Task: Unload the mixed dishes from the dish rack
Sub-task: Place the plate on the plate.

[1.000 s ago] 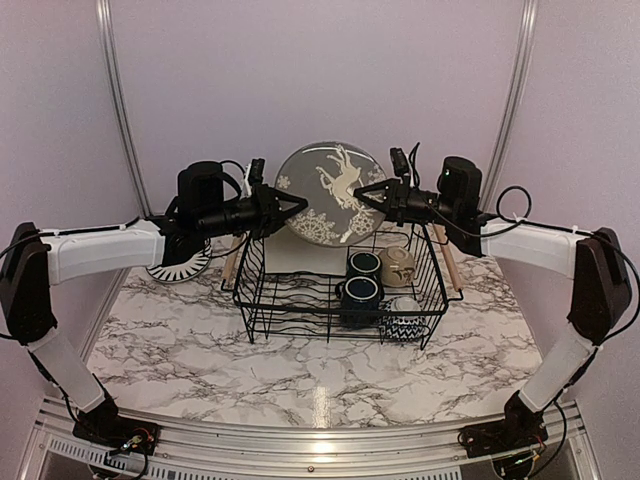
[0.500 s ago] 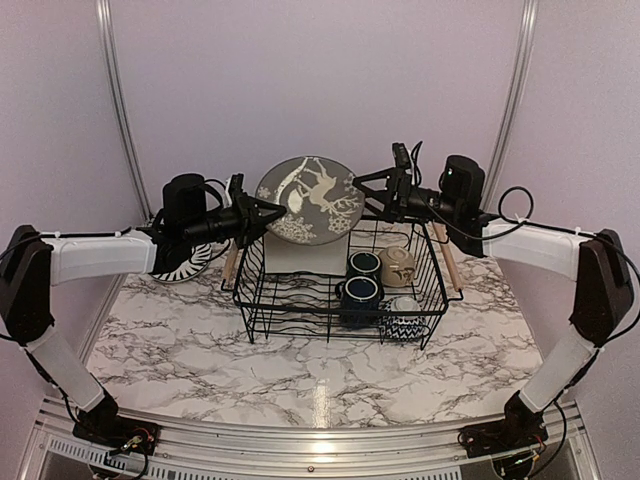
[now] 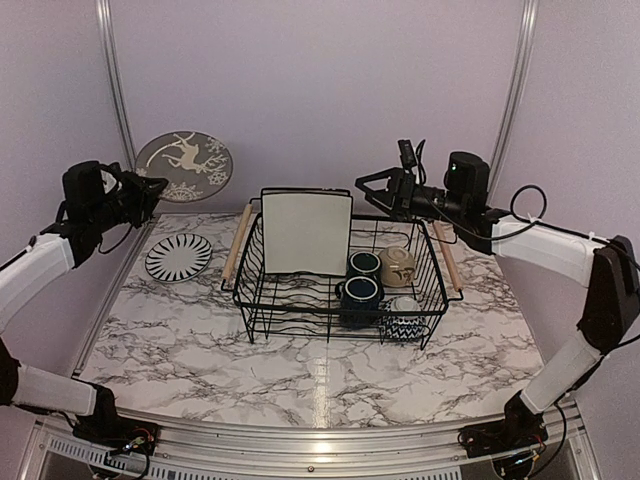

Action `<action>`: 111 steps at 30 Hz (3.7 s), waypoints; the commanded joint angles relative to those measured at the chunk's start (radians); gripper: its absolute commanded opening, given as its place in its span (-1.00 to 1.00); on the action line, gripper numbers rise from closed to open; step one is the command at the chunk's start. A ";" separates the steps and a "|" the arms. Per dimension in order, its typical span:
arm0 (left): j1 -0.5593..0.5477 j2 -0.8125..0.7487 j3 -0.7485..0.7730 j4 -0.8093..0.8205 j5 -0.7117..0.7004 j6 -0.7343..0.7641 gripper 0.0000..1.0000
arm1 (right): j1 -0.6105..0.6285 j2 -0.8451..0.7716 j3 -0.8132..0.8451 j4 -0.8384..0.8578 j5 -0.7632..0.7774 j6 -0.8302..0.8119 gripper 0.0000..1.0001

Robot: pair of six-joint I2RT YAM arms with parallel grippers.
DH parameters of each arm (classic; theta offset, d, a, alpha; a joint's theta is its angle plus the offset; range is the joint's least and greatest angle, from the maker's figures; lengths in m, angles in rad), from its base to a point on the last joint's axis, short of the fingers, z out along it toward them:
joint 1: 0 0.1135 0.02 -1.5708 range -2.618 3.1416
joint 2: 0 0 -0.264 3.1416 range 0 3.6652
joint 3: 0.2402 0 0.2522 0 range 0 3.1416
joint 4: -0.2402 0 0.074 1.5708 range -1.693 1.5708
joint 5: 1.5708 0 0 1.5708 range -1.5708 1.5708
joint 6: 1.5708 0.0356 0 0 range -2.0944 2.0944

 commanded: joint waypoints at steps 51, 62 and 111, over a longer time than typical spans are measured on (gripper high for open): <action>0.291 0.485 -0.192 0.285 0.072 -0.081 0.28 | -0.008 -0.174 0.042 -0.288 0.219 -0.241 0.97; 0.291 0.449 -0.034 -0.205 -0.037 0.072 0.65 | -0.008 -0.155 0.040 -0.275 0.201 -0.239 0.97; 0.238 0.290 0.058 -0.376 -0.134 0.294 0.98 | -0.008 -0.189 0.064 -0.437 0.307 -0.357 0.97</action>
